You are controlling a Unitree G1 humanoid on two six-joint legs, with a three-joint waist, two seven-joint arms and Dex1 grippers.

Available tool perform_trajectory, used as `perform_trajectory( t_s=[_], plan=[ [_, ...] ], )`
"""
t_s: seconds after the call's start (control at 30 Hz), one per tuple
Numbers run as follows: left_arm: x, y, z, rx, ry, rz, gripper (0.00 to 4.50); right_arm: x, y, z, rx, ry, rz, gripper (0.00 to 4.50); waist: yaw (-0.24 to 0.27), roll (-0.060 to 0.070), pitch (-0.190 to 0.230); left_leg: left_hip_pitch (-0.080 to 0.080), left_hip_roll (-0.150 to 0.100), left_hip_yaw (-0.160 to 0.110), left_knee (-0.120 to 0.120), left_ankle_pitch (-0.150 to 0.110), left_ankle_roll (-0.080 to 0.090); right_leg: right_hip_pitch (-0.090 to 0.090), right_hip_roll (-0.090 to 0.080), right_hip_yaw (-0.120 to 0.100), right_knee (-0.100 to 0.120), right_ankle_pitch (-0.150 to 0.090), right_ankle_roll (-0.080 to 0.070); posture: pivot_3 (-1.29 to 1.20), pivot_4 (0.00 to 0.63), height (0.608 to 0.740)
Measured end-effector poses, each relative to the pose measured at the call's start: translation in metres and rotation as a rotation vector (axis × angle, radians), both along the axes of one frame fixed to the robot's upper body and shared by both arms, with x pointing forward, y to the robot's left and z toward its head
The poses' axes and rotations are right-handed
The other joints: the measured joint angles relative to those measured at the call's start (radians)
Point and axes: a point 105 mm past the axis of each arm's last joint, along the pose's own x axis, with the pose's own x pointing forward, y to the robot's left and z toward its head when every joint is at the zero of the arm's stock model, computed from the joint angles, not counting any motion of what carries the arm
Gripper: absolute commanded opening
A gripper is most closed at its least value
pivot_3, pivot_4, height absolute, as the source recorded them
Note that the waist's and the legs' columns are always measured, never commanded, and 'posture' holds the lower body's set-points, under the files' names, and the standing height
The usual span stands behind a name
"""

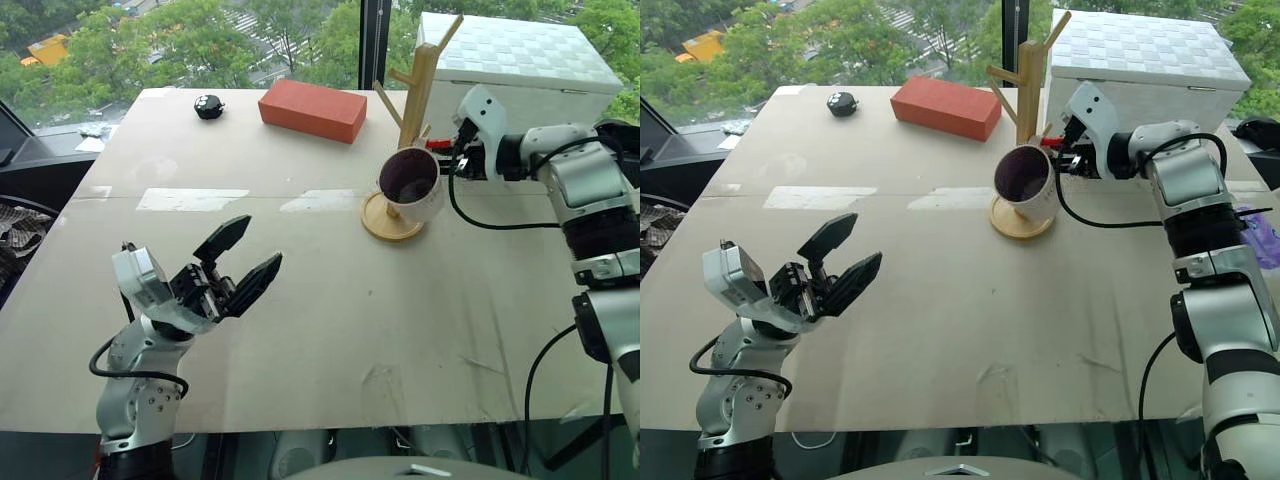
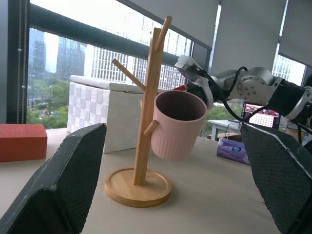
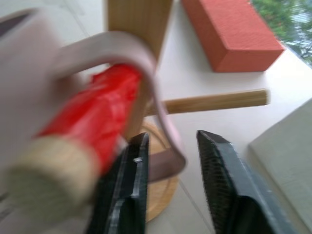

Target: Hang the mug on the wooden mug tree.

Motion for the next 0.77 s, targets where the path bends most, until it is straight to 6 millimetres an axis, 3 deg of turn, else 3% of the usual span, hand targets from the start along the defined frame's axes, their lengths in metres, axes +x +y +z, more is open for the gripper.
perform_trajectory(
  t_s=[0.03,0.27,0.33,0.47,0.57,0.63,0.77],
  plan=[
    [0.001,0.000,-0.001,-0.001,0.004,-0.005,4.50,-0.002,-0.003,0.001,-0.001,-0.012,-0.004,3.84,0.001,0.000,0.000,0.000,0.000,0.000,0.000,0.000,0.000,0.000,0.000,0.000,0.000,0.000,0.000,0.00,0.150,0.740],
    [0.012,-0.012,-0.015,0.047,0.103,-0.007,4.50,-0.048,-0.042,-0.018,0.068,0.001,-0.036,3.84,0.003,0.000,0.000,-0.001,0.000,-0.001,-0.001,0.000,0.000,0.001,-0.001,-0.002,-0.001,0.002,0.003,0.00,0.150,0.740],
    [0.015,-0.020,-0.029,0.079,0.192,-0.006,4.50,-0.080,-0.047,-0.028,0.124,0.008,-0.016,3.84,0.001,0.000,0.000,0.000,0.000,-0.002,-0.001,0.000,0.000,0.001,0.000,-0.002,0.000,0.002,0.004,0.00,0.150,0.740],
    [0.019,-0.017,-0.044,0.171,0.278,0.009,4.50,-0.110,-0.046,-0.046,0.155,0.012,-0.078,3.84,-0.015,0.000,0.000,0.002,0.002,-0.002,-0.001,0.000,0.000,0.001,0.001,-0.001,0.000,0.000,0.000,0.00,0.150,0.740],
    [0.017,-0.010,-0.054,0.206,0.351,0.031,4.50,-0.132,-0.054,-0.084,0.186,0.071,-0.196,3.84,-0.010,-0.001,-0.001,0.002,0.002,-0.005,-0.001,0.000,0.000,0.002,0.000,-0.001,0.000,-0.001,0.000,0.00,0.150,0.740],
    [0.017,-0.006,-0.057,0.231,0.384,0.038,4.50,-0.137,-0.057,-0.106,0.188,0.113,-0.272,3.84,-0.009,0.000,0.000,0.002,0.001,-0.002,0.000,0.000,0.000,0.001,0.000,-0.001,0.000,-0.001,0.000,0.00,0.150,0.740],
    [0.018,-0.001,-0.058,0.282,0.374,0.092,4.50,-0.143,-0.056,-0.123,0.221,0.059,-0.381,3.84,-0.012,-0.002,-0.001,0.002,0.001,-0.001,0.000,0.000,0.000,0.001,-0.001,0.000,0.000,-0.002,0.003,0.00,0.150,0.740]
  ],
)
